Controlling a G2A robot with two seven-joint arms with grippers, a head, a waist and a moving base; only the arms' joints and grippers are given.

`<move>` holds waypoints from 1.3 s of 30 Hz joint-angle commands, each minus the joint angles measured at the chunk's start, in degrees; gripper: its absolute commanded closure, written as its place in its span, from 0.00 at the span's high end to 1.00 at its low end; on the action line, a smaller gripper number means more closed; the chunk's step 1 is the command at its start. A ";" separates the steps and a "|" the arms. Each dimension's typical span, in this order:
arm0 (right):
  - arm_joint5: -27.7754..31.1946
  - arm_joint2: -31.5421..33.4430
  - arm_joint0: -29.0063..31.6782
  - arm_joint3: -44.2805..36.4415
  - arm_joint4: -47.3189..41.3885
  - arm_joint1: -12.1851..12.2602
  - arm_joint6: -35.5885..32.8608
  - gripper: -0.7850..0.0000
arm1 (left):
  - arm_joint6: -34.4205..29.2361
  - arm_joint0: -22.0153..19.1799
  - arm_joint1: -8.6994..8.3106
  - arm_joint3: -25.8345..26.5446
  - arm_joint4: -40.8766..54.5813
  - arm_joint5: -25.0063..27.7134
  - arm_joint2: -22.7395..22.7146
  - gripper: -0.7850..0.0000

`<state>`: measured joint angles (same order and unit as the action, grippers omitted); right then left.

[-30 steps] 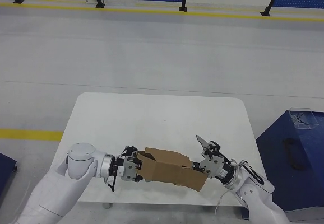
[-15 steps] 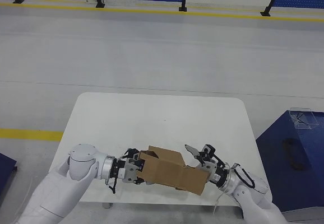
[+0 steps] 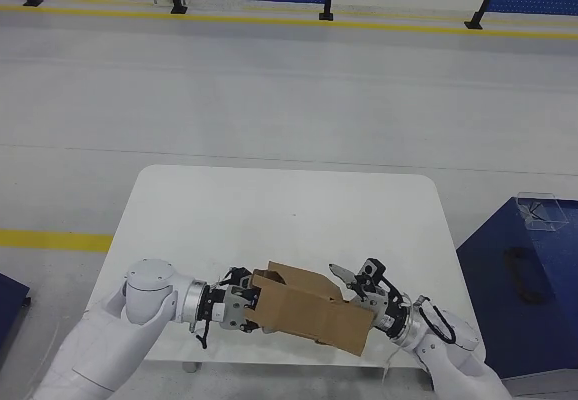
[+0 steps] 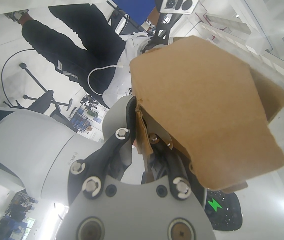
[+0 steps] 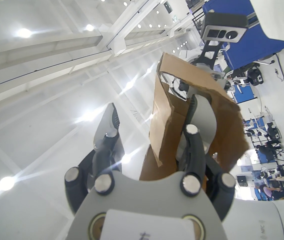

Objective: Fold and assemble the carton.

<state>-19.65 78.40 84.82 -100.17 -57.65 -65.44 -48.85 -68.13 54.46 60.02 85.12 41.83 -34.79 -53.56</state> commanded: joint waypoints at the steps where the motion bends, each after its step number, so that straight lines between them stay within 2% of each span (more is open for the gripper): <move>1: -0.41 0.30 0.22 -0.29 -0.30 0.07 0.09 0.40 | -0.03 -0.13 0.04 0.09 0.05 0.19 0.27 0.00; 6: -1.56 0.40 0.06 -0.57 -0.37 0.20 0.76 0.24 | -0.51 -0.37 -0.02 0.31 -0.41 0.85 0.67 0.00; 10: -2.19 -0.07 0.14 -0.67 -0.73 0.23 0.67 0.25 | -0.54 -0.44 -0.06 0.27 -0.71 1.48 0.92 0.00; 12: -2.83 -0.39 0.21 -0.60 -1.23 0.22 1.03 0.17 | -0.66 -0.50 -0.06 0.13 -0.83 1.69 1.13 0.00; 13: -2.83 -0.39 0.21 -0.60 -1.23 0.22 1.03 0.01 | -0.75 -0.55 -0.06 0.10 -0.90 1.89 1.23 0.00; 17: -2.83 -0.39 0.21 -0.60 -1.23 0.22 1.03 0.00 | -1.26 -0.78 -0.10 -0.14 -1.39 2.31 1.57 0.00; 18: -2.83 -0.39 0.21 -0.60 -1.23 0.22 1.03 0.00 | -1.15 -0.81 -0.12 -0.30 -1.44 2.36 1.55 0.57; 19: -2.83 -0.39 0.21 -0.60 -1.23 0.22 1.03 0.00 | -1.01 -0.83 -0.13 -0.45 -1.41 2.38 1.50 1.00; 23: 3.03 0.70 0.07 -1.62 -1.99 -0.02 2.85 0.00 | 1.00 -0.82 -0.45 -2.07 -0.45 4.40 -0.90 1.00; 29: 12.25 2.91 -0.58 -1.36 -1.02 -0.15 1.72 0.00 | 11.39 2.11 -1.98 -2.66 -1.91 14.98 -10.49 1.00; 32: 12.88 3.05 -0.71 -1.36 -0.74 -0.15 1.63 0.00 | 17.44 4.94 -2.76 0.78 -6.23 22.57 -14.72 1.00; 34: 12.88 3.05 -0.71 -1.36 -0.74 -0.15 1.63 0.00 | 26.43 7.44 -3.15 4.40 -14.80 33.53 -17.39 1.00; 39: 12.88 3.05 -0.71 -1.36 -0.74 -0.15 1.63 0.00 | 26.43 7.44 -3.15 4.40 -14.80 33.53 -17.39 1.00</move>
<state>-6.78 81.45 84.11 -101.54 -58.39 -65.60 -47.22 -39.48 61.94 56.87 89.56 24.96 3.07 -70.96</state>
